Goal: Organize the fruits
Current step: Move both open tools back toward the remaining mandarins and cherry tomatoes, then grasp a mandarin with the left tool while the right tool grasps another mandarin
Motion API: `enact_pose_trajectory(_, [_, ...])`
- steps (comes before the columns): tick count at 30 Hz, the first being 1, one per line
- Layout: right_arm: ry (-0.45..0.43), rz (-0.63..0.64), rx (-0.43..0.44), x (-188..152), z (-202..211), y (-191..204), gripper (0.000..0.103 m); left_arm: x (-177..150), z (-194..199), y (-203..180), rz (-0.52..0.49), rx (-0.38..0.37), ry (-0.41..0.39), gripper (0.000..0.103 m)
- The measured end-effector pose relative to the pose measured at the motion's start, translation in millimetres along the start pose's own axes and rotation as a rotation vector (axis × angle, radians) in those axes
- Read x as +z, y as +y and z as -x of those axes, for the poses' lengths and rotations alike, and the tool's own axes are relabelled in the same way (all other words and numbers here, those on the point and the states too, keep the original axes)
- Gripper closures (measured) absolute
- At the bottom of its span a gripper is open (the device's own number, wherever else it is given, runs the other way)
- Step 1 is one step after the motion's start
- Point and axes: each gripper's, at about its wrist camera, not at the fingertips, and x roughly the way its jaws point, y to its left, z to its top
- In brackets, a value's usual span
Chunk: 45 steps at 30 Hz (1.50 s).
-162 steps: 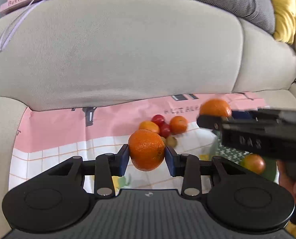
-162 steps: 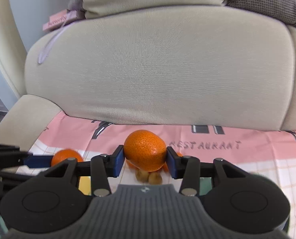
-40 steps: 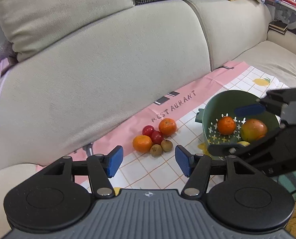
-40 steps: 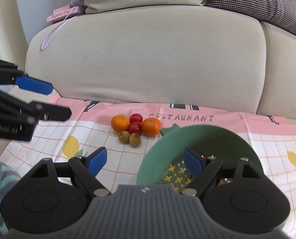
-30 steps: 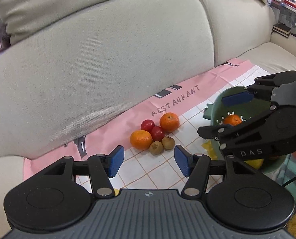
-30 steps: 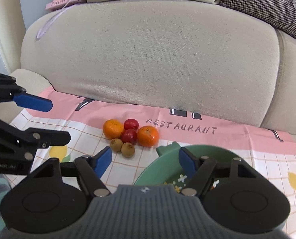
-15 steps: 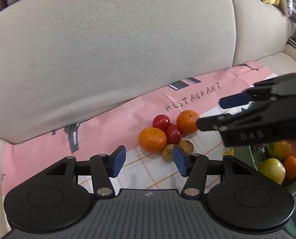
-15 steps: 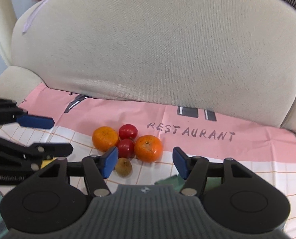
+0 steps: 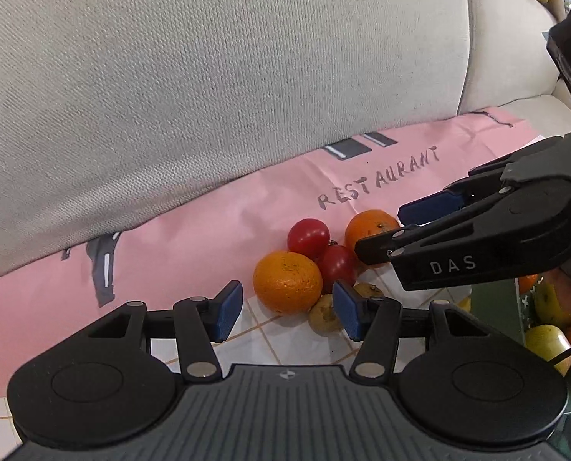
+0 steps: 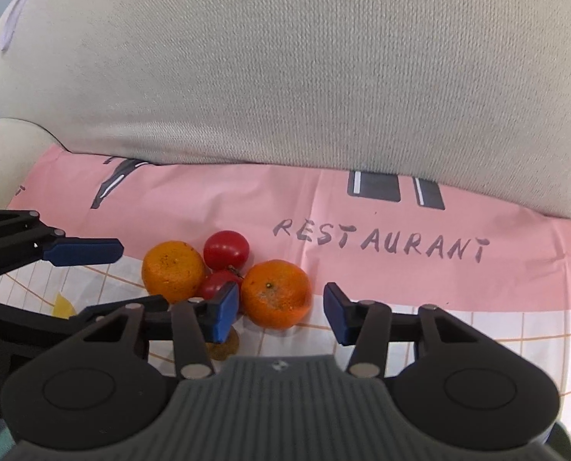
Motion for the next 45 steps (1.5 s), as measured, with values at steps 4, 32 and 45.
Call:
enact_pose_trajectory(4, [0.016, -0.017, 0.008, 1.1, -7.0, -2.2, 0.055, 1.0, -8.5, 1.4, 0.009, -0.006, 0.019, 0.039])
enact_pose_trajectory(32, [-0.018, -0.090, 0.072, -5.6, 1.8, -19.5, 0.063, -4.7, -5.3, 14.0, 0.139, -0.028, -0.005, 0.053])
enact_pose_trajectory(45, [-0.179, -0.086, 0.112, -33.3, 81.7, -4.3, 0.063, -15.5, 67.8, -9.3, 0.160, -0.002, -0.106, 0.053])
